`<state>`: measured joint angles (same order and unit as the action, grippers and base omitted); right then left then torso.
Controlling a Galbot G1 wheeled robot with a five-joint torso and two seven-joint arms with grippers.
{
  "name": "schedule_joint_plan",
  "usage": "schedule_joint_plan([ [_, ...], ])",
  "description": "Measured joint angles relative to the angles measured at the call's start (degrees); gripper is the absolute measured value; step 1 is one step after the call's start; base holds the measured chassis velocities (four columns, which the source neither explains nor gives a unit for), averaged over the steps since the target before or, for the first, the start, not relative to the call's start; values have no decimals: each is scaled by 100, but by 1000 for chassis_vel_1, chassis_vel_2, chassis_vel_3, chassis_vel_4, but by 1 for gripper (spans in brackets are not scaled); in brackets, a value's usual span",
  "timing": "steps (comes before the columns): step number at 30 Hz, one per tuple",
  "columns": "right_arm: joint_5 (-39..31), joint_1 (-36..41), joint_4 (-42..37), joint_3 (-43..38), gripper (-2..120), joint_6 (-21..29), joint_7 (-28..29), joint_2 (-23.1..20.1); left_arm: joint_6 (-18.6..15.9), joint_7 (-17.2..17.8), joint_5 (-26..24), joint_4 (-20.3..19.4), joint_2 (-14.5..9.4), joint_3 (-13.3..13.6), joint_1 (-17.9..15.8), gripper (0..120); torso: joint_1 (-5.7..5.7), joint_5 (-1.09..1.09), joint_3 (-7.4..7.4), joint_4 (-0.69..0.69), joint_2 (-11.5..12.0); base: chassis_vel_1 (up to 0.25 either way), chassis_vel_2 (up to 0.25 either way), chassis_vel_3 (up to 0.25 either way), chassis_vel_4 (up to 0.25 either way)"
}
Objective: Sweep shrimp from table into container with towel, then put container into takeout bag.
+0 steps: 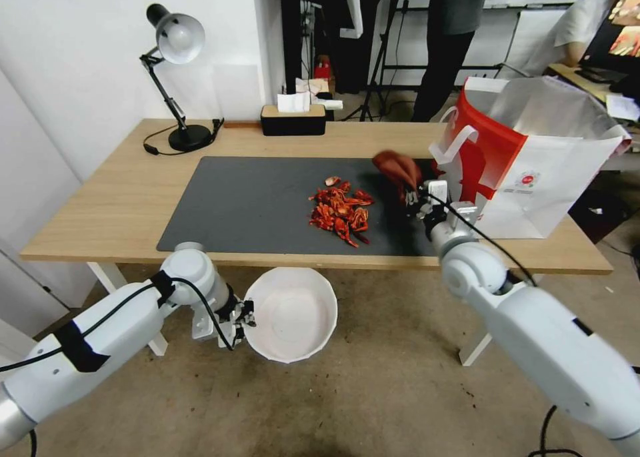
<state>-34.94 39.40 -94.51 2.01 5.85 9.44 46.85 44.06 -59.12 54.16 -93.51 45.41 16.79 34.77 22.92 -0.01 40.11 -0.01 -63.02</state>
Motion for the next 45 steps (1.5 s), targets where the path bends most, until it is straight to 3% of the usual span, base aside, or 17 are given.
schedule_joint_plan([
  [1, 120, -105, 144, 57, 8, -70, -269, -78, 2, 3, 2, 48, 50, 26, -33, 0, 0, 2, 0, 0, 0, 0, 0, 0, 0],
  [7, 177, -405, 690, 338, 8, -234, -648, -150, 7, 25, 6, 185, 232, 140, -175, 0, 0, 3, 0, 0, 0, 0, 0, 0, 0],
  [21, 132, -1285, 1811, 1107, 8, 8, -756, 419, 58, 81, 50, 657, 884, 428, -652, 0, 0, 1, 0, 0, 0, 0, 0, 0, 0],
  [29, 144, -1515, 2094, 1347, 8, 26, -1246, 575, 97, 117, 52, 740, 935, 559, -796, 0, 1, 1, 0, 1, -1, 0, 0, 0, 0],
  [37, 145, -1551, 2008, 1473, 8, 29, -1524, 413, 126, 121, 112, 653, 945, 660, -898, 0, 0, 1, -1, 1, -1, 0, 0, 0, 0],
  [45, 148, -1308, 1710, 1416, 8, 40, -1598, 165, 183, -13, 235, 715, 1144, 858, -1138, 0, 0, 1, -1, 0, -1, 0, 0, 0, 0],
])
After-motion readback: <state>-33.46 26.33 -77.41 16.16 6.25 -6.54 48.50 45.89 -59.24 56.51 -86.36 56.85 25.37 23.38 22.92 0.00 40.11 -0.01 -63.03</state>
